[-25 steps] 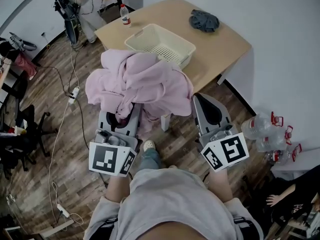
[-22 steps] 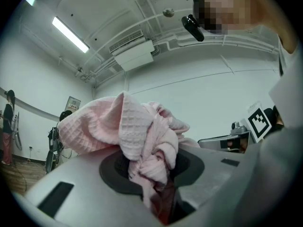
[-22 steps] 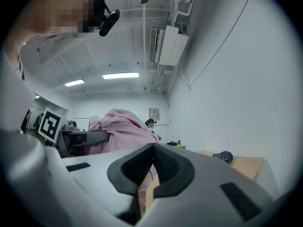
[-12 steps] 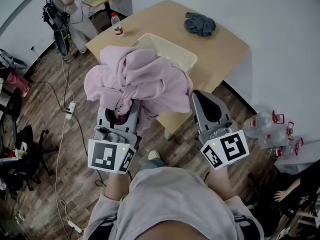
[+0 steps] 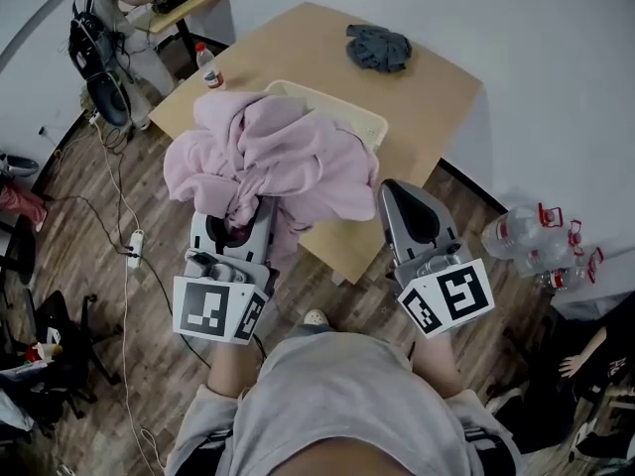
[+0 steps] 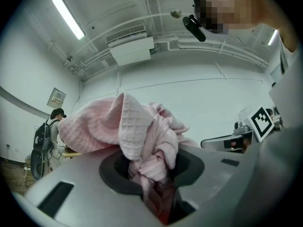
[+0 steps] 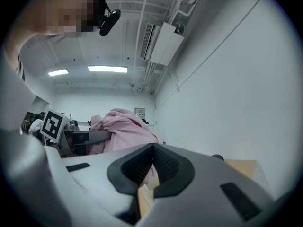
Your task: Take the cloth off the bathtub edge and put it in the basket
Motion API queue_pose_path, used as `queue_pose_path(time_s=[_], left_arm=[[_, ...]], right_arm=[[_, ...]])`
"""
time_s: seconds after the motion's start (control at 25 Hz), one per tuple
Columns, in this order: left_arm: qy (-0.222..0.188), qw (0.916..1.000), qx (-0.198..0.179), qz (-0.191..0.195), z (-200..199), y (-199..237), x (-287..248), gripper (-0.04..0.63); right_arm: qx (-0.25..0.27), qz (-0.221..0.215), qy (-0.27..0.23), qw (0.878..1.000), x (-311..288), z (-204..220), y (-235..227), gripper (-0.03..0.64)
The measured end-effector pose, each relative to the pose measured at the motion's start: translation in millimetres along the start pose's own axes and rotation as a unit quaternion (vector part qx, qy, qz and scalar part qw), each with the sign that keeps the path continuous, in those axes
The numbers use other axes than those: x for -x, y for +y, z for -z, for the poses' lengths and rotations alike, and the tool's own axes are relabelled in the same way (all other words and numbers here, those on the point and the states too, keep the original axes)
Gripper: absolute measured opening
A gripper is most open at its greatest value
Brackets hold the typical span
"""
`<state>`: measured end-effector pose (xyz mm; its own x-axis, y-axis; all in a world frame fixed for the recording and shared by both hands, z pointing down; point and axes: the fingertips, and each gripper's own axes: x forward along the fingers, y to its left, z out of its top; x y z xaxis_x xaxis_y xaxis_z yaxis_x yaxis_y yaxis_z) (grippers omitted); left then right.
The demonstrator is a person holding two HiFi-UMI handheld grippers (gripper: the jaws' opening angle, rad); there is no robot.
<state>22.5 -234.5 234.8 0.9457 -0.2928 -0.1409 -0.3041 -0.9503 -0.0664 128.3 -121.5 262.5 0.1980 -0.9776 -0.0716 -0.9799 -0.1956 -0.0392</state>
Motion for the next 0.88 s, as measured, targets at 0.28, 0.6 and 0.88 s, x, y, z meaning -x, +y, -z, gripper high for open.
queue_pose_path(time_s=[0.28,0.6,0.88], left_arm=[[0.0,0.9995,0.006,0.031,9.1,16.4,-16.8,0.132],[0.008,0.9992,0.018,0.036,22.2,22.7,-38.8,0.132],[0.014,0.9997,0.01,0.017,26.7,19.7,-59.4,0.132]], right_arm=[[-0.001,0.031,0.004,1.0,-15.5,9.3,-2.6,0.008],[-0.01,0.048,0.017,0.999,-20.9,21.1,-19.6,0.008],[-0.018,0.023,0.016,0.999,-37.8,25.6,-43.6,0.008]])
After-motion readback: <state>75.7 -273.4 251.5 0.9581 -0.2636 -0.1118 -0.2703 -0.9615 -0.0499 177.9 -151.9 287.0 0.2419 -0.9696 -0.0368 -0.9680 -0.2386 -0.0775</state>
